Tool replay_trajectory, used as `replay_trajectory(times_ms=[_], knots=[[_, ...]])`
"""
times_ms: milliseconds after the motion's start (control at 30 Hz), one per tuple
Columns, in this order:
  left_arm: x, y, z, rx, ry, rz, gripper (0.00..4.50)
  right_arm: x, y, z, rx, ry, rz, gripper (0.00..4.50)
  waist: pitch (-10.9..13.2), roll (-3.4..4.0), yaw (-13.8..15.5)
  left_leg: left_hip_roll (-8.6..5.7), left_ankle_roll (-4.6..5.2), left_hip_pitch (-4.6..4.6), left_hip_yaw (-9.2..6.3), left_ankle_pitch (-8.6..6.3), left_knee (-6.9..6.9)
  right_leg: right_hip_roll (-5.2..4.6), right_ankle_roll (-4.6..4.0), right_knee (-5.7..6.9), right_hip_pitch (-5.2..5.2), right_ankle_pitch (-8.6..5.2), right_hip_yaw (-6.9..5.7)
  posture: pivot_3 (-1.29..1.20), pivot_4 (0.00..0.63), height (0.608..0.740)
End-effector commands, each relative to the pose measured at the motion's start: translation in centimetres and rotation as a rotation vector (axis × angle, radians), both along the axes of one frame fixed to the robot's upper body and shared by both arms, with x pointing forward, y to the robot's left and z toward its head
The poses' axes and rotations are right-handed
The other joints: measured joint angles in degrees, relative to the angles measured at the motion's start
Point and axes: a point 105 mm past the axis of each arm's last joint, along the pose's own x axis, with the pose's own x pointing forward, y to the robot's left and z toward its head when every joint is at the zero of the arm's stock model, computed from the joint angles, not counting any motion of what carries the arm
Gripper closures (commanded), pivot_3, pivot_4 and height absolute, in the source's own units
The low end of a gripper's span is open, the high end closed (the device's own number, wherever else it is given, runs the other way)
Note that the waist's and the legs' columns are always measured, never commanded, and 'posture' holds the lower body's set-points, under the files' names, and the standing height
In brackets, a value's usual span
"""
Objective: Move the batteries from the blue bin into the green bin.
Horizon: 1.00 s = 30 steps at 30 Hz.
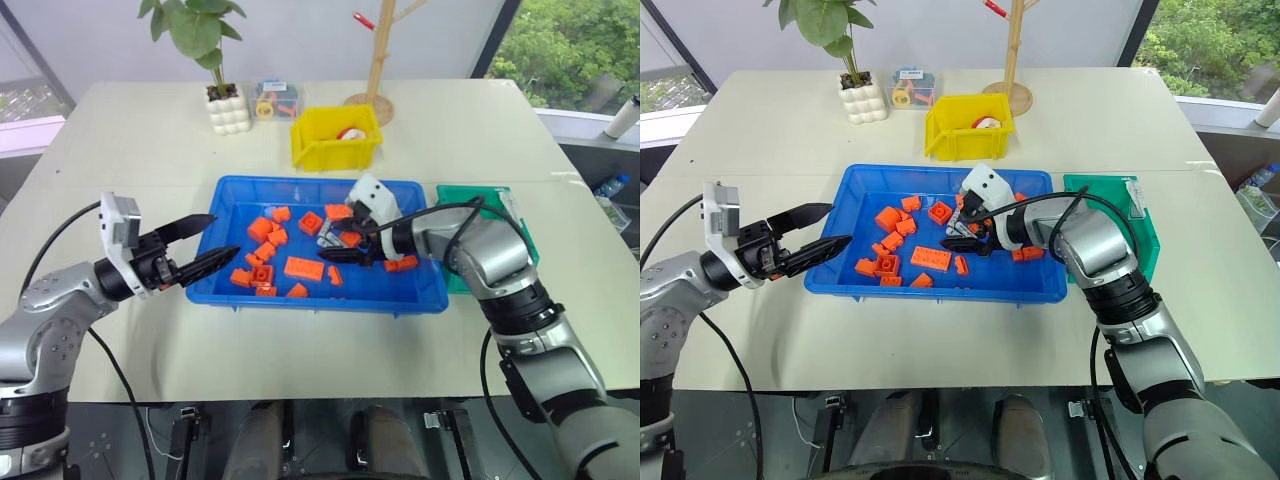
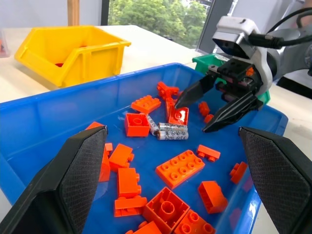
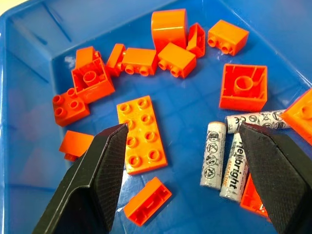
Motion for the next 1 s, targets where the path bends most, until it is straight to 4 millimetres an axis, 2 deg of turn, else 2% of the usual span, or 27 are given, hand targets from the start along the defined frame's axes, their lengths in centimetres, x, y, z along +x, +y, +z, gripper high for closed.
replay_trajectory(times_ms=[33,467,533,667,767,833,1000], knots=[[-0.1,0.0,0.8,0.001,-0.047,0.005,0.00,0.4,0.1,-0.2,0.006,-0.006,0.006,0.83,0.00,0.00,0.03,0.00,0.00,0.00,0.00,0.00,0.00,0.00,0.00,0.00,0.00,0.00,0.00,0.00,0.150,0.739],[-0.7,0.4,0.6,-0.002,-0.047,0.051,0.00,1.5,0.2,-2.6,-0.039,0.028,0.027,0.83,0.00,0.00,-0.01,0.00,0.00,0.00,0.00,0.00,0.00,0.00,0.00,-0.01,0.00,0.00,0.00,0.00,0.150,0.739],[-0.7,0.4,0.6,-0.003,-0.046,0.054,0.00,1.9,0.2,-2.3,-0.058,-0.019,0.024,0.83,0.00,0.00,0.04,0.00,0.00,0.00,0.00,0.00,0.01,0.00,0.00,-0.01,0.01,0.00,0.00,0.00,0.150,0.739],[-0.8,0.4,0.6,-0.006,-0.045,0.059,0.00,3.4,-0.4,-0.3,-0.072,-0.135,-0.021,0.83,0.00,0.00,-0.01,0.00,-0.01,0.00,0.00,0.00,0.01,0.00,0.00,-0.01,0.01,0.00,0.00,0.00,0.150,0.739],[-0.8,0.4,0.5,-0.008,-0.044,0.059,0.00,3.3,-0.3,0.7,-0.058,-0.164,-0.016,0.83,0.00,0.00,-0.02,0.00,-0.01,0.00,0.00,0.00,0.00,0.01,0.00,-0.01,-0.01,0.00,0.00,0.00,0.150,0.739],[-0.8,0.4,0.5,-0.009,-0.045,0.059,0.00,2.6,0.4,1.1,-0.024,-0.148,0.004,0.83,0.00,0.00,0.00,0.00,-0.01,0.00,0.00,0.00,0.00,0.00,0.00,-0.01,0.00,0.00,0.00,0.00,0.150,0.739],[-0.7,0.3,0.6,-0.012,-0.048,0.056,0.00,0.8,1.7,0.1,0.024,-0.072,0.049,0.83,0.00,0.00,0.01,0.01,-0.01,0.00,0.00,0.00,0.00,0.00,0.00,-0.01,0.01,0.00,0.00,0.00,0.150,0.739]])
